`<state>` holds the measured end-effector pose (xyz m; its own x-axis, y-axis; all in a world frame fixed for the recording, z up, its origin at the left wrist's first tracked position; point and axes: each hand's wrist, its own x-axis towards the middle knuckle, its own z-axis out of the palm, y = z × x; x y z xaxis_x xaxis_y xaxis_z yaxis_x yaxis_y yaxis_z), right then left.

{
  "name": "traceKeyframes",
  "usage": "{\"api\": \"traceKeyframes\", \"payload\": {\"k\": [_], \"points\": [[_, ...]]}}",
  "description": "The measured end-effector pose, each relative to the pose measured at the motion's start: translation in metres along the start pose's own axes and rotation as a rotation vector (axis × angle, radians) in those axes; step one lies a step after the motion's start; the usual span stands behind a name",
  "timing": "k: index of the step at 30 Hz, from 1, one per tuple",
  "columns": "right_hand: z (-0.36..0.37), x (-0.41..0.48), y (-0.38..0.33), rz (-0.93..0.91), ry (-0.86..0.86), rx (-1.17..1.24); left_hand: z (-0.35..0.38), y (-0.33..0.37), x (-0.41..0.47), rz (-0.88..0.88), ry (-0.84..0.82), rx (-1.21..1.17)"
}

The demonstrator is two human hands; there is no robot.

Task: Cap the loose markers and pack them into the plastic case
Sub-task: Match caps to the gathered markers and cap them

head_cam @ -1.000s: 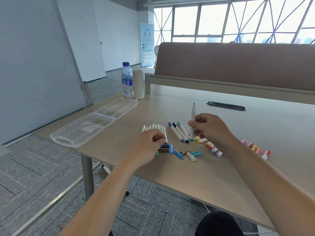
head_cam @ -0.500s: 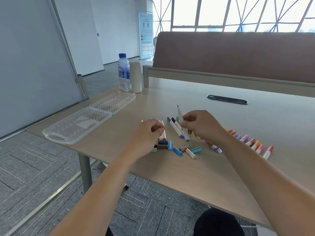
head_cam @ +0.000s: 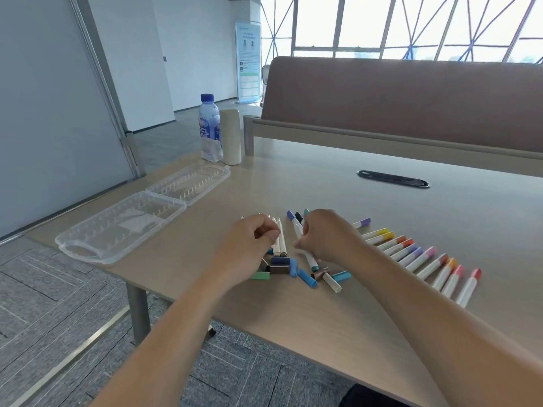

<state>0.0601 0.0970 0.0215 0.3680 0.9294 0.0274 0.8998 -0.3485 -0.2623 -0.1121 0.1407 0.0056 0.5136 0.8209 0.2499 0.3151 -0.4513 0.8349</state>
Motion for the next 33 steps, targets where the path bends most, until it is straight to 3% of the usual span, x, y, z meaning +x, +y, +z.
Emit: {"api": "traceKeyframes", "payload": {"k": [4,8,14,20,24,27,33], "points": [[-0.004,0.010,0.006,0.010,0.086,-0.038,-0.003,-0.002,0.003,0.004,-0.008,-0.022],[-0.011,0.024,0.017,0.133,0.223,-0.123,-0.002,0.001,0.010,-0.004,-0.022,-0.005],[-0.014,0.041,0.011,0.248,0.021,-0.209,0.003,-0.003,0.019,0.001,-0.045,-0.016],[-0.013,0.045,0.006,0.270,-0.027,-0.150,0.001,-0.006,0.022,-0.013,-0.043,-0.006],[-0.026,0.030,0.008,0.120,0.137,0.098,-0.002,0.000,0.023,-0.019,-0.005,-0.041],[-0.035,0.003,0.005,-0.065,0.090,0.406,-0.004,0.016,0.024,-0.068,0.056,-0.125],[-0.047,-0.047,0.004,-0.196,-0.009,0.509,-0.007,0.046,0.019,-0.022,0.087,-0.176]]}}
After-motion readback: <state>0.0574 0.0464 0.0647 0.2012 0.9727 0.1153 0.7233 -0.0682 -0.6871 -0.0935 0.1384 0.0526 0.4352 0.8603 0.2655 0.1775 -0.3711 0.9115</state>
